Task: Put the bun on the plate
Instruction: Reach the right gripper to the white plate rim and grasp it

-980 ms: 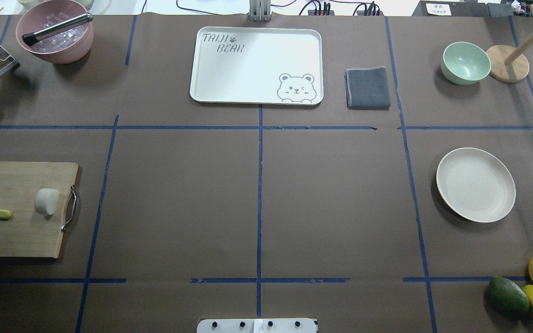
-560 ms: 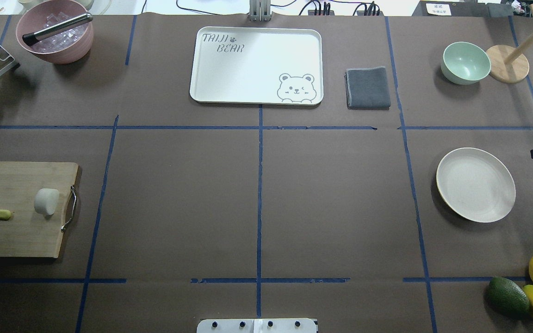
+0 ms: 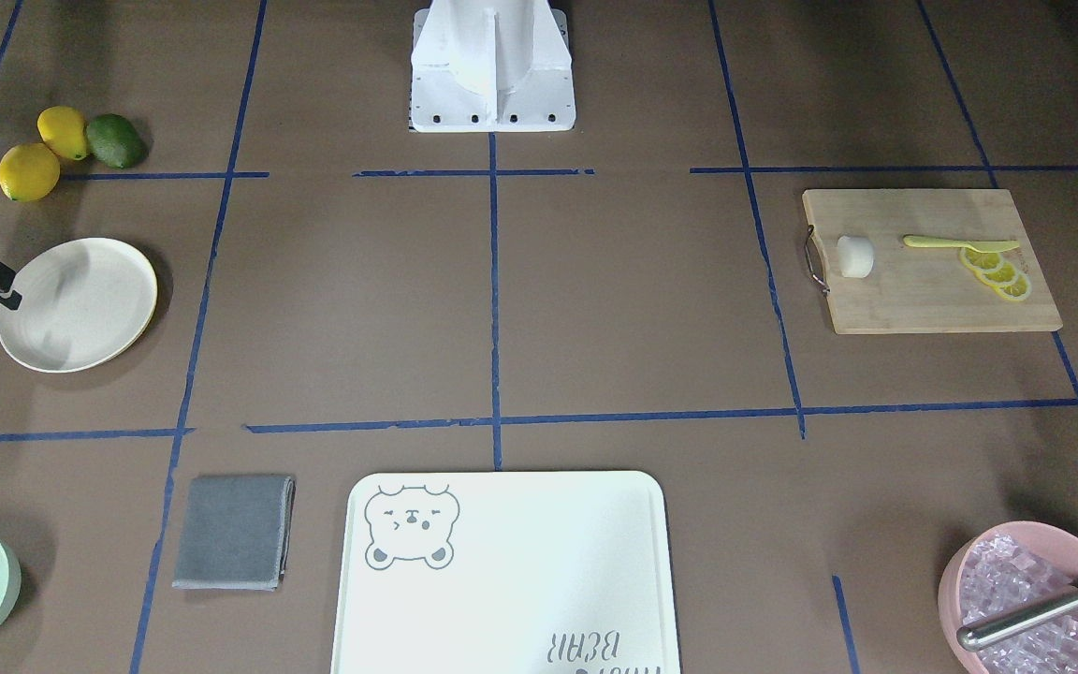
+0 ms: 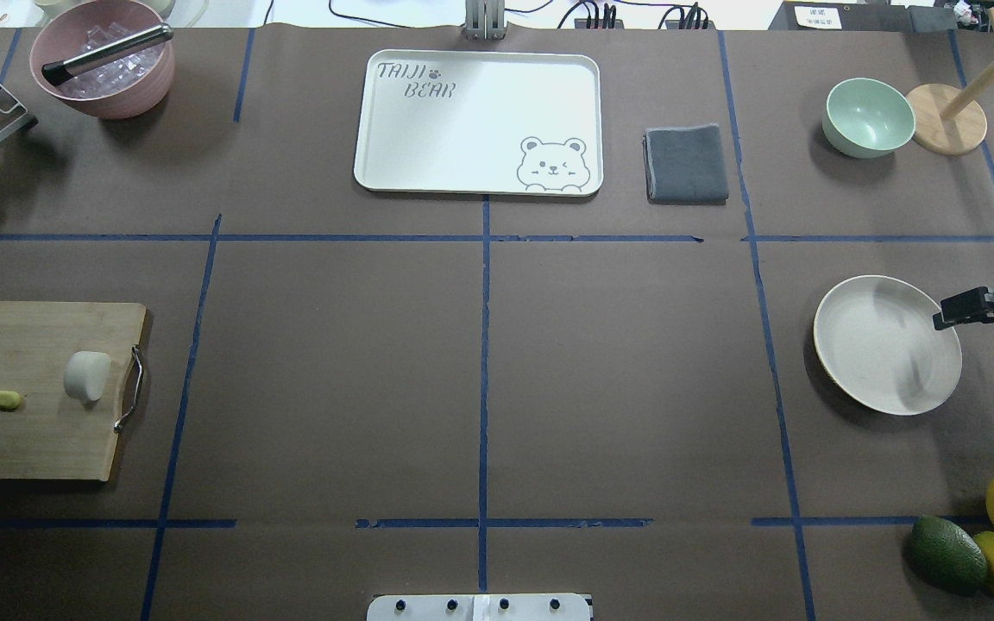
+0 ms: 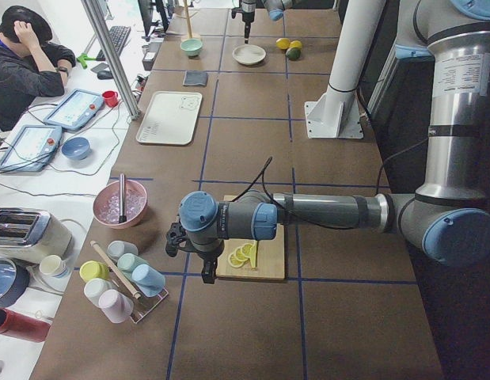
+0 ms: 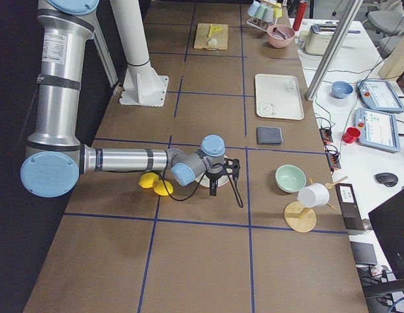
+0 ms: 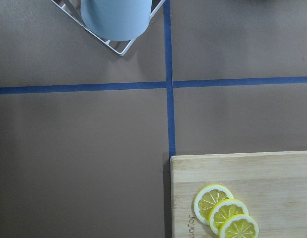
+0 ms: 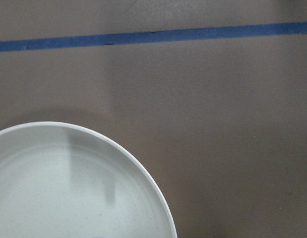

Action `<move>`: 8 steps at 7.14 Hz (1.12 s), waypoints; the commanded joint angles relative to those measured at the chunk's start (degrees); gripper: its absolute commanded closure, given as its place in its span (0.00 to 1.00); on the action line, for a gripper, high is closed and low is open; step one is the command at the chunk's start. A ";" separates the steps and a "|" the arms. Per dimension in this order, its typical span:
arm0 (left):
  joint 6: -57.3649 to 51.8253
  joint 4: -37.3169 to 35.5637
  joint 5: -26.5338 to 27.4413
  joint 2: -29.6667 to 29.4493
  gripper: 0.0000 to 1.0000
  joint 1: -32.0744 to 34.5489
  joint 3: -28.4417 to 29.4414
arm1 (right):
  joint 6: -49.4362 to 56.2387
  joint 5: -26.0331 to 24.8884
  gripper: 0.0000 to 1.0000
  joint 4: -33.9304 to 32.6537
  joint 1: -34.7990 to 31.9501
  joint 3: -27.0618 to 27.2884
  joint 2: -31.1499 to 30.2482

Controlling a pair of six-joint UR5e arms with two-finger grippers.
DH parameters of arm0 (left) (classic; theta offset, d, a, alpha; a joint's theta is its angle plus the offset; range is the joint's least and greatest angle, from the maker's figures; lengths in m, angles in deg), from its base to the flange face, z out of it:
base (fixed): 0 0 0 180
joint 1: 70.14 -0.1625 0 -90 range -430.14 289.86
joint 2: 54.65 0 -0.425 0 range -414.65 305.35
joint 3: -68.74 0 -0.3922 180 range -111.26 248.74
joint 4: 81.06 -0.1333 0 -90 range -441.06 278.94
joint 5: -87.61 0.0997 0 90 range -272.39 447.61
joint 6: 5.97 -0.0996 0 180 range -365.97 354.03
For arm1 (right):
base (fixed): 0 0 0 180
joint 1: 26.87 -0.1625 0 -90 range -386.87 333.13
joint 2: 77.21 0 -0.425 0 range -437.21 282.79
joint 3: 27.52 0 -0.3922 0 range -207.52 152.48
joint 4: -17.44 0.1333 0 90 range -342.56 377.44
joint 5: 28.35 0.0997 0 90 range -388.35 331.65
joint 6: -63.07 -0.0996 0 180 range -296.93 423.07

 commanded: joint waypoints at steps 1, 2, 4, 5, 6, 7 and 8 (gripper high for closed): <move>0.00 0.00 0.01 -0.03 0.00 0.03 -0.02 | -0.21 -0.75 0.02 0.01 1.61 -1.31 -0.05; 0.00 0.00 0.01 -0.03 0.00 -0.06 -0.03 | -0.12 -0.66 0.04 0.01 2.05 -1.40 -0.05; 0.00 0.00 0.10 -0.03 0.00 -0.06 -0.03 | -0.21 -0.31 0.36 0.01 2.40 -1.49 -0.05; 0.00 0.00 0.10 -0.03 0.00 -0.06 -0.03 | 0.22 -0.05 0.67 0.01 2.40 -1.49 -0.05; 0.00 0.00 0.10 -0.12 0.00 -0.06 -0.03 | 0.40 0.65 0.89 0.01 2.40 -1.49 -0.05; 0.00 0.00 0.10 -0.12 0.00 -0.06 -0.03 | 0.23 0.74 1.00 0.10 2.40 -1.23 -0.14; 0.00 0.00 0.10 -0.12 0.00 -0.06 -0.03 | -0.03 0.74 1.00 0.10 2.32 -0.79 -0.23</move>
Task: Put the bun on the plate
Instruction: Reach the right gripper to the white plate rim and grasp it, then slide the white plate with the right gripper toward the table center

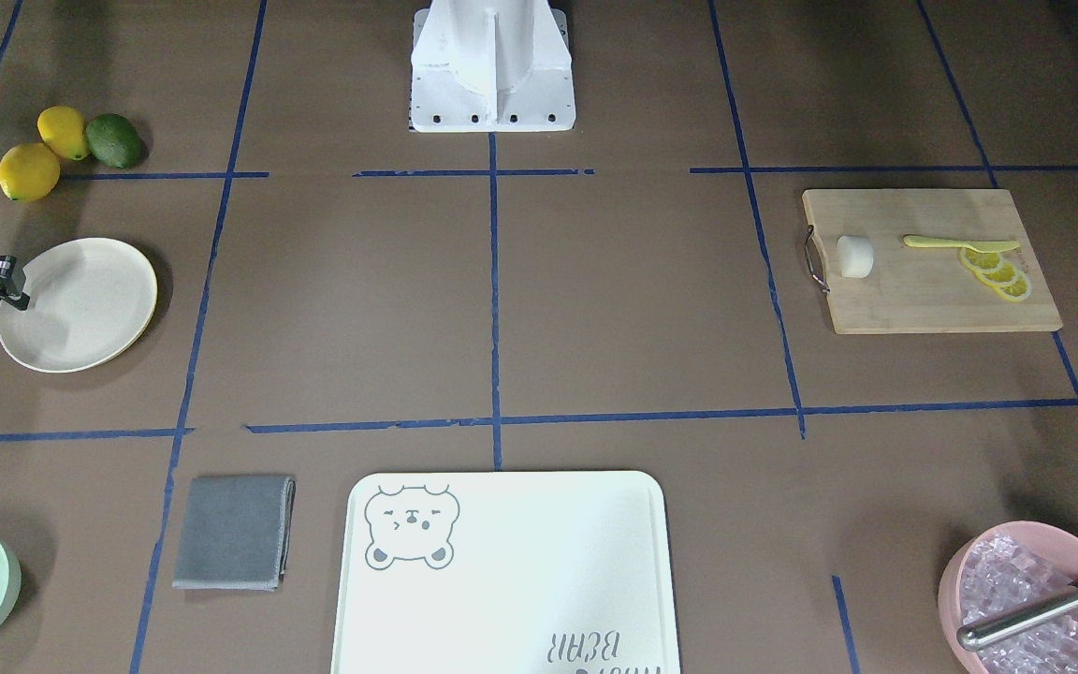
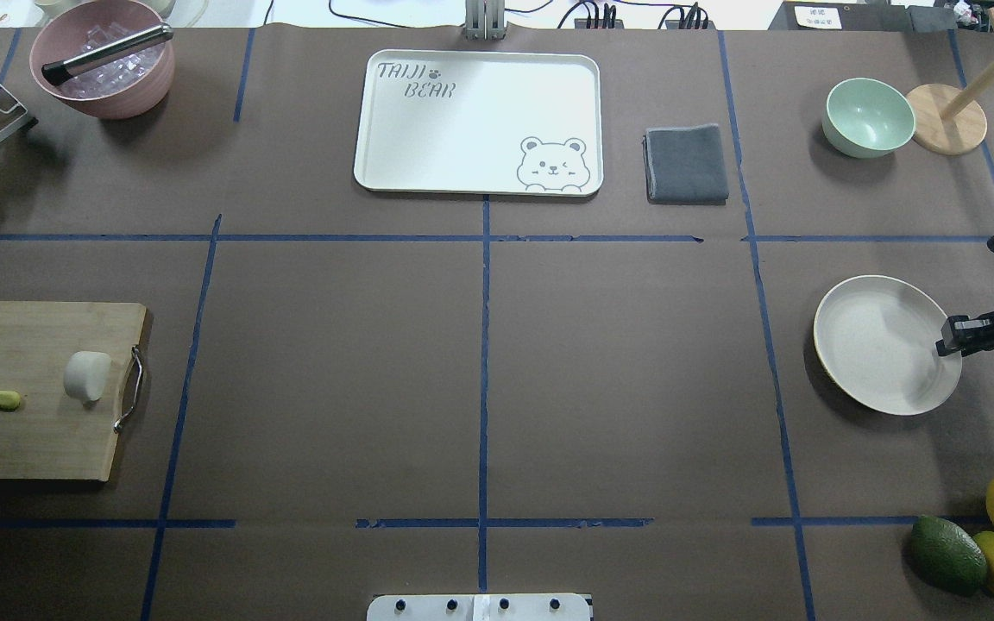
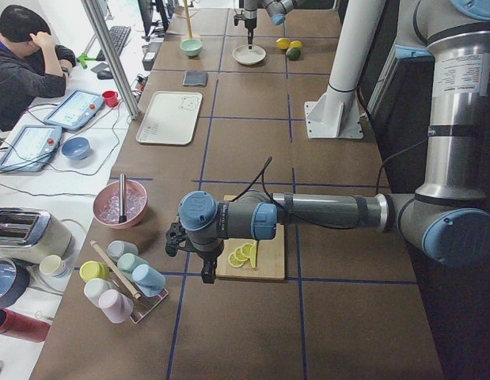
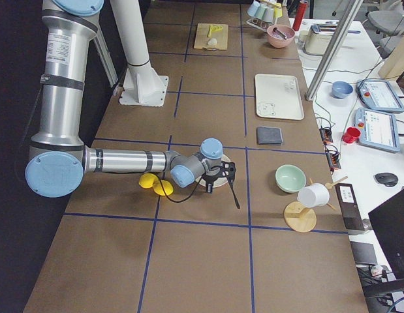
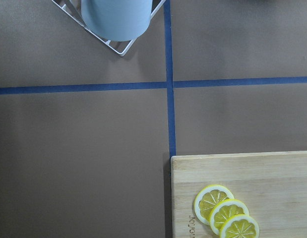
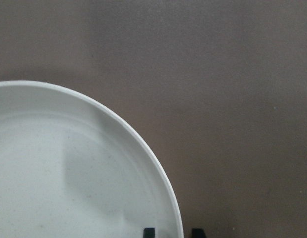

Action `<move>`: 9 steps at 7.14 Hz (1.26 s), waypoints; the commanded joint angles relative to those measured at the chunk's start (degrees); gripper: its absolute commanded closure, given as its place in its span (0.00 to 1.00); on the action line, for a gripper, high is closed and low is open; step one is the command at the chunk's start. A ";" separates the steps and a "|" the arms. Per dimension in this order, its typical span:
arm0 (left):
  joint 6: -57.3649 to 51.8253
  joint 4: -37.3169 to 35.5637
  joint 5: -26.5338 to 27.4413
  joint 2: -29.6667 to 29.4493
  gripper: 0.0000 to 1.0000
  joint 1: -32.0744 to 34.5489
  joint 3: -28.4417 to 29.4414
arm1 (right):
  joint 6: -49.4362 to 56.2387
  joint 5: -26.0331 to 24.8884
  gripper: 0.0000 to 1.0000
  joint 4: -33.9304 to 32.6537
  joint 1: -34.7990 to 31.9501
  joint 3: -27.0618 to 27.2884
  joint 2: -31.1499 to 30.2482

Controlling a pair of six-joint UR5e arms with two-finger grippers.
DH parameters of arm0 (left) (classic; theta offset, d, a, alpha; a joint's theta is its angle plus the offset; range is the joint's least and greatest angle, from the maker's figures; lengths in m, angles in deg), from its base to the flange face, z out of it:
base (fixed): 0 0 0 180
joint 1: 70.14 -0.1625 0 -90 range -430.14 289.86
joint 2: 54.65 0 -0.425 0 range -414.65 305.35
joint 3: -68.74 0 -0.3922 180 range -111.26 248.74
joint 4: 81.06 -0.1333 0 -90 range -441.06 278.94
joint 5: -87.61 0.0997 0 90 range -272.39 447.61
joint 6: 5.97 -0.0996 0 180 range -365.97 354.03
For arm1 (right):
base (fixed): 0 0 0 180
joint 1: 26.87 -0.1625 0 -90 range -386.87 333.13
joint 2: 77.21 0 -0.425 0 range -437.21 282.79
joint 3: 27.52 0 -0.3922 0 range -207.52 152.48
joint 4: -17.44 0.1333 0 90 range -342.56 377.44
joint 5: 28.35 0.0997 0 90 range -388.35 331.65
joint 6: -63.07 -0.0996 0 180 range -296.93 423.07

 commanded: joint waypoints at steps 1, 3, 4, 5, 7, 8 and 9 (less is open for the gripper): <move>0.09 0.00 0.00 -0.19 0.00 0.00 -0.09 | -0.32 0.13 1.00 -0.06 -0.16 1.30 -0.18; 0.18 0.00 0.09 -0.54 0.00 0.00 -0.44 | -0.49 0.73 1.00 -0.14 -2.16 7.86 -2.45; 0.18 0.00 0.18 -0.54 0.00 0.00 -0.53 | -0.58 5.27 1.00 -0.15 -5.66 9.99 -2.03; 0.18 0.00 0.26 -0.63 0.00 0.00 -0.53 | -0.75 10.01 1.00 -0.15 -8.48 11.06 0.06; 0.18 0.00 0.35 -0.72 0.00 0.00 -0.44 | -11.33 11.73 1.00 -0.23 -8.77 10.81 7.95; 0.18 0.00 0.26 -0.63 0.00 0.00 -0.44 | -18.18 11.64 1.00 -0.49 -5.99 10.45 13.21; 0.18 0.00 0.26 -0.54 0.00 0.00 -0.44 | -25.03 10.25 1.00 -0.93 -1.09 9.84 17.44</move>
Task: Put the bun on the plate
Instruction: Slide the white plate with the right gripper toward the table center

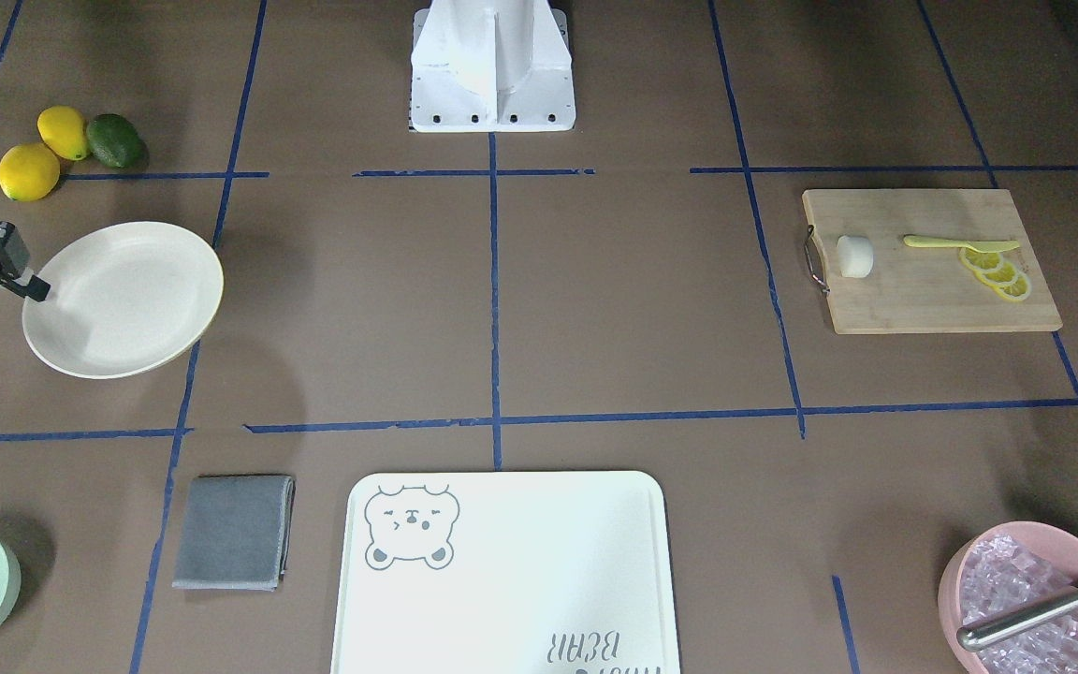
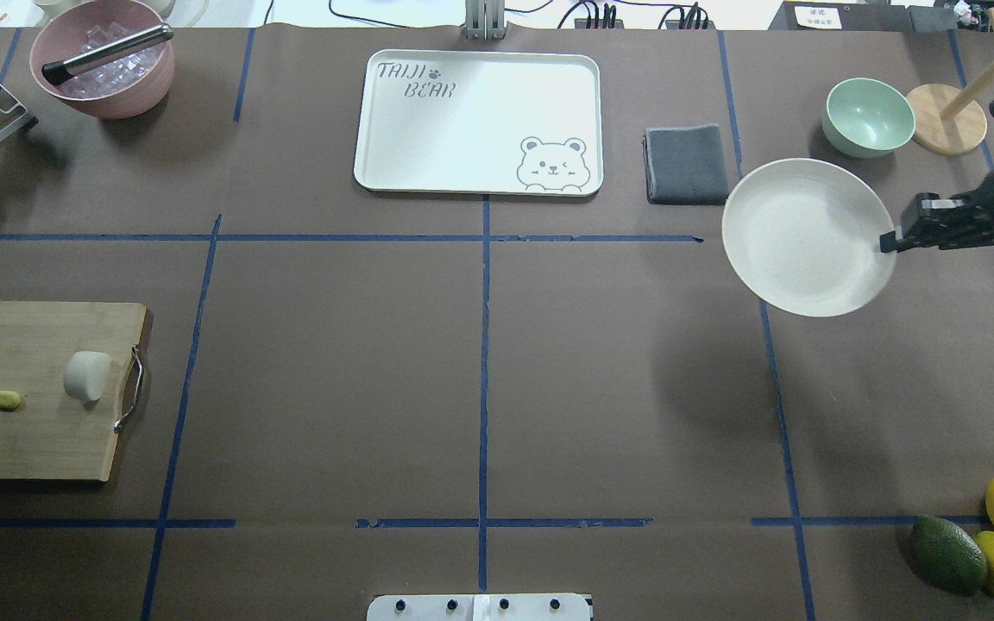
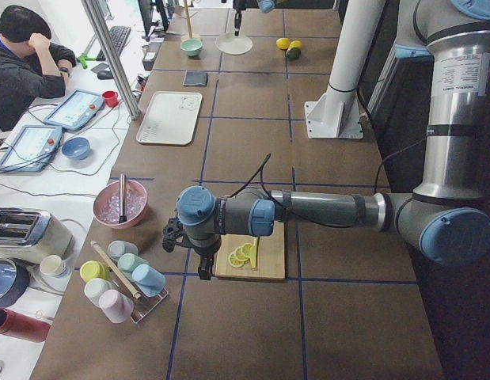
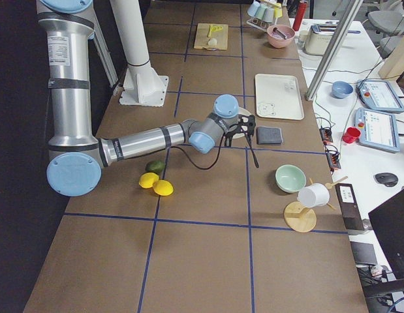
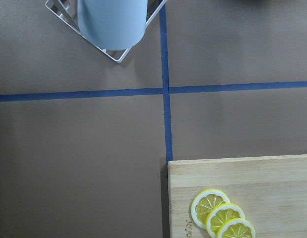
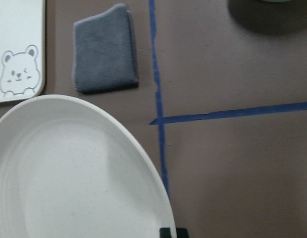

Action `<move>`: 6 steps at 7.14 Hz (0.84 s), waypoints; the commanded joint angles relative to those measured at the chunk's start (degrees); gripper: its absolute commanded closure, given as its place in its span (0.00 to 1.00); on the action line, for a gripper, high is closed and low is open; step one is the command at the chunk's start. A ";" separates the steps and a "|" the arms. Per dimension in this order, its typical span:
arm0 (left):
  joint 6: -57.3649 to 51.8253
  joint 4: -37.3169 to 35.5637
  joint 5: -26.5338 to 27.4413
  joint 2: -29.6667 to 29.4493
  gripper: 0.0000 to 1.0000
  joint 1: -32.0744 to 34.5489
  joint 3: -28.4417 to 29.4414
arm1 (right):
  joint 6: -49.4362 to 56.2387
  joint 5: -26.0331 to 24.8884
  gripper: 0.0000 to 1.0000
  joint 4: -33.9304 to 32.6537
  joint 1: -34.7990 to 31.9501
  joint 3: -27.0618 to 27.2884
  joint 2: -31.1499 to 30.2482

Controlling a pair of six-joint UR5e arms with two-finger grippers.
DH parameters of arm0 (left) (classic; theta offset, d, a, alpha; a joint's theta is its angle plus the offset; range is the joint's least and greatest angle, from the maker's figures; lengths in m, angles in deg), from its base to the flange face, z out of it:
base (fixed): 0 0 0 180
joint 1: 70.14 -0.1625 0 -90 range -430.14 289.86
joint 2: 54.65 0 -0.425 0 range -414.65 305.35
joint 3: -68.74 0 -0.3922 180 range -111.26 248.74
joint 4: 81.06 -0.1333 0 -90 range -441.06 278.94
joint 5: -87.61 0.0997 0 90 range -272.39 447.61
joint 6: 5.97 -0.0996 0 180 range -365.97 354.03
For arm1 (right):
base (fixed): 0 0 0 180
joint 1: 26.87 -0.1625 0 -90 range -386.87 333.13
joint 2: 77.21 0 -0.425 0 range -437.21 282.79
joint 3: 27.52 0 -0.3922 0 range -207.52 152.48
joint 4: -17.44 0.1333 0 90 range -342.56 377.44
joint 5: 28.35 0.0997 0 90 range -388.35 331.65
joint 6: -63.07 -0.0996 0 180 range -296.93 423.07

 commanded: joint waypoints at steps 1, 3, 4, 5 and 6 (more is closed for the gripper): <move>0.00 0.00 -0.02 0.09 0.00 0.00 0.01 | -12.98 -5.14 1.00 -0.53 9.12 -1.06 9.45; 0.00 0.00 -0.02 0.26 0.00 0.00 0.01 | -21.86 -16.37 1.00 -1.83 20.53 -1.77 14.65; 0.00 0.00 -0.02 0.35 0.00 0.00 0.01 | -24.43 -20.17 1.00 -5.59 24.42 -2.64 18.59; 0.00 0.00 0.07 0.44 0.00 0.00 0.01 | -26.71 -23.61 1.00 -7.63 27.41 -5.17 22.81; 0.00 0.00 -0.02 0.44 0.00 0.00 0.01 | -27.69 -25.99 1.00 -7.73 29.36 -6.85 24.33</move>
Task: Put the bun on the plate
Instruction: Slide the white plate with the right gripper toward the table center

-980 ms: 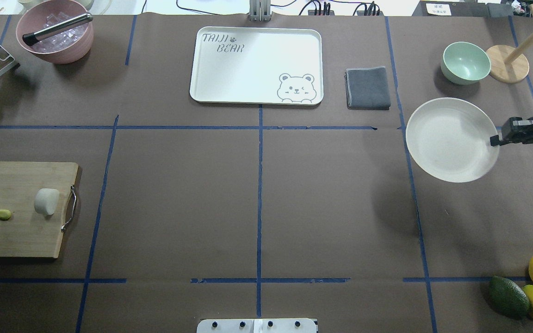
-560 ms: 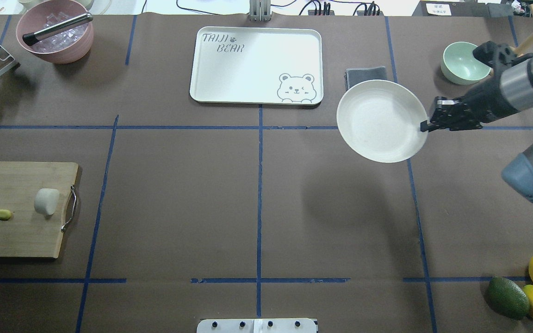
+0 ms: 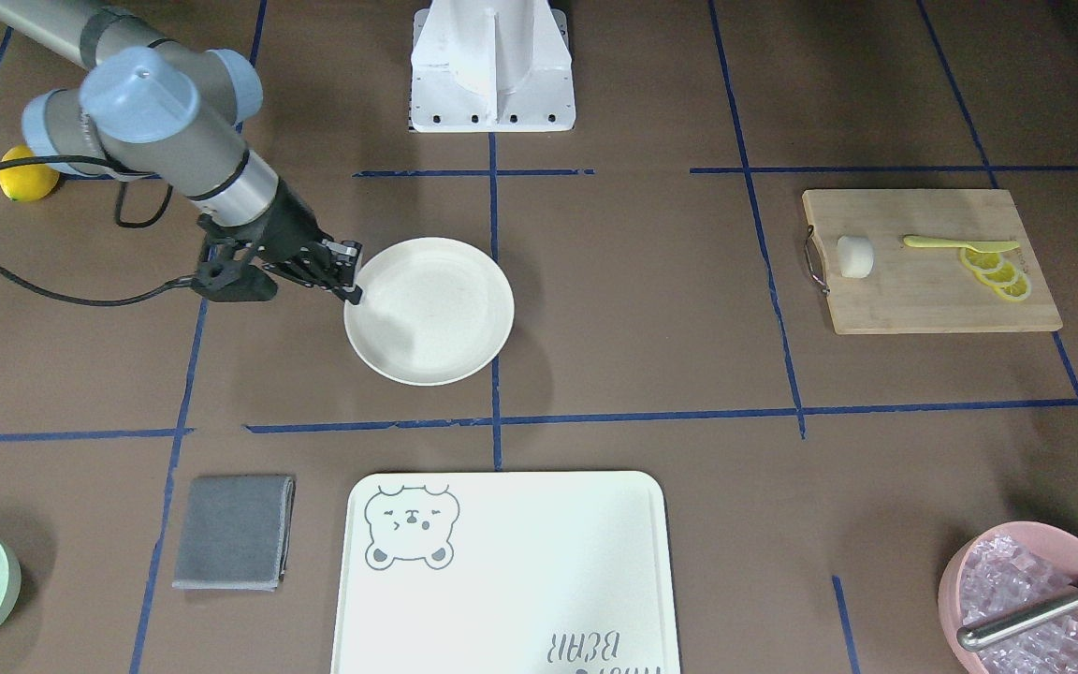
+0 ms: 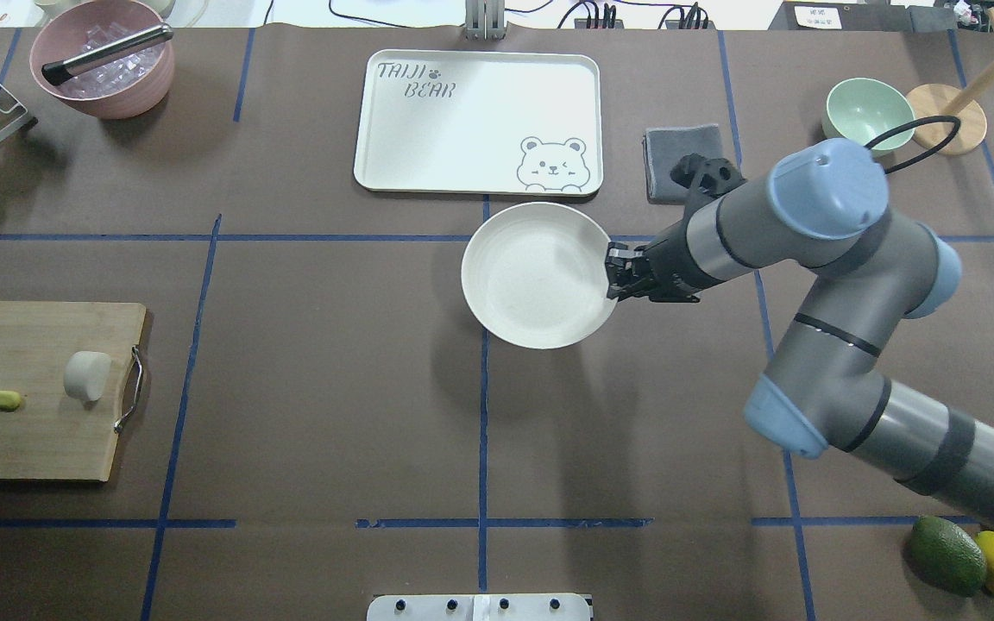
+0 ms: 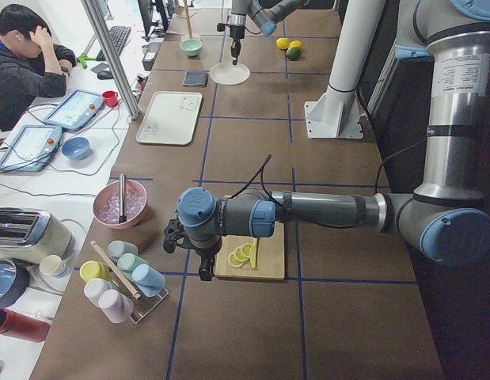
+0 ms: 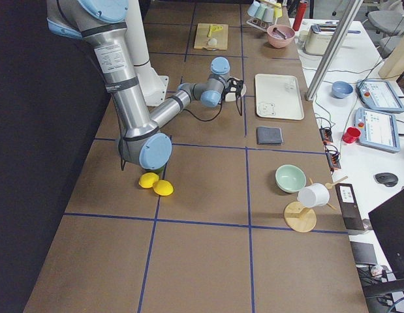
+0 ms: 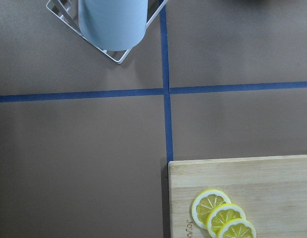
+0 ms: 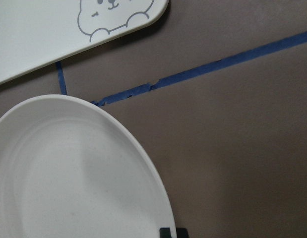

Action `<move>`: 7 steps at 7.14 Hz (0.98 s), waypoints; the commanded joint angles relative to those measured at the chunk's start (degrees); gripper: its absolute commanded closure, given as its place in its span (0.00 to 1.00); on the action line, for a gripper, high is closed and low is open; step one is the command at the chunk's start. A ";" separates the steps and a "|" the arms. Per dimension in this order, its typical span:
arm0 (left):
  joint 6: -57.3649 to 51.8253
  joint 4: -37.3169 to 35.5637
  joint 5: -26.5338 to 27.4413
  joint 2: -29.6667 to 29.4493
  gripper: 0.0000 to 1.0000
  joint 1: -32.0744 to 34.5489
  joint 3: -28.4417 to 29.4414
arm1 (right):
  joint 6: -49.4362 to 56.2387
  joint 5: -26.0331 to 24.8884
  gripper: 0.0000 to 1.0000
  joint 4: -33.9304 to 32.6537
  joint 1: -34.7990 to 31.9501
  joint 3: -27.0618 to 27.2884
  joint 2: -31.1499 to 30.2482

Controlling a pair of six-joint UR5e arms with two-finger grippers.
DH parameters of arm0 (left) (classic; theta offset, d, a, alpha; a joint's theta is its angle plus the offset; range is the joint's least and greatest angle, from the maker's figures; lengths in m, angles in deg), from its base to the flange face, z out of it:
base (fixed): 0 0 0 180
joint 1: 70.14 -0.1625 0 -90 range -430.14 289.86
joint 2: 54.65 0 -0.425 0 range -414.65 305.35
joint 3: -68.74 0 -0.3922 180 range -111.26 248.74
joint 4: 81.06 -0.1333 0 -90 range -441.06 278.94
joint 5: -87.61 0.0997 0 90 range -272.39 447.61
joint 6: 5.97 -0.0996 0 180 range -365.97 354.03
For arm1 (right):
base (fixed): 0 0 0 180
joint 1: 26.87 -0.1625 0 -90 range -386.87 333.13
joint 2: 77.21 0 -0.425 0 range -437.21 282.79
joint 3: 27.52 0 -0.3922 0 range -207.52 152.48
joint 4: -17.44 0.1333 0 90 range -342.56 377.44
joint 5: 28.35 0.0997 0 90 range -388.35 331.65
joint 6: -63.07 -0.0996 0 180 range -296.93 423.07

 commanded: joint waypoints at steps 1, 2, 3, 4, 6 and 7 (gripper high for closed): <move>0.00 0.00 0.05 0.05 0.00 0.00 0.00 | -2.07 -4.67 1.00 -1.37 4.27 -2.73 2.92; 0.00 0.00 -0.03 0.05 0.00 0.00 0.00 | -2.07 -5.02 1.00 -1.38 5.16 -3.09 2.65; 0.00 0.00 -0.04 0.05 0.00 0.00 0.00 | -2.07 -5.12 1.00 -1.38 5.42 -3.70 2.83; 0.00 0.00 -0.04 0.05 0.00 0.00 0.00 | -2.07 -5.12 0.99 -1.38 5.78 -3.71 2.91; 0.00 0.00 -0.04 0.05 0.00 0.00 0.09 | -2.07 -5.55 0.97 -1.38 6.57 -3.71 3.00; 0.00 0.00 -0.04 0.05 0.00 0.00 0.17 | -2.07 -5.90 0.95 -1.38 6.74 -3.62 3.18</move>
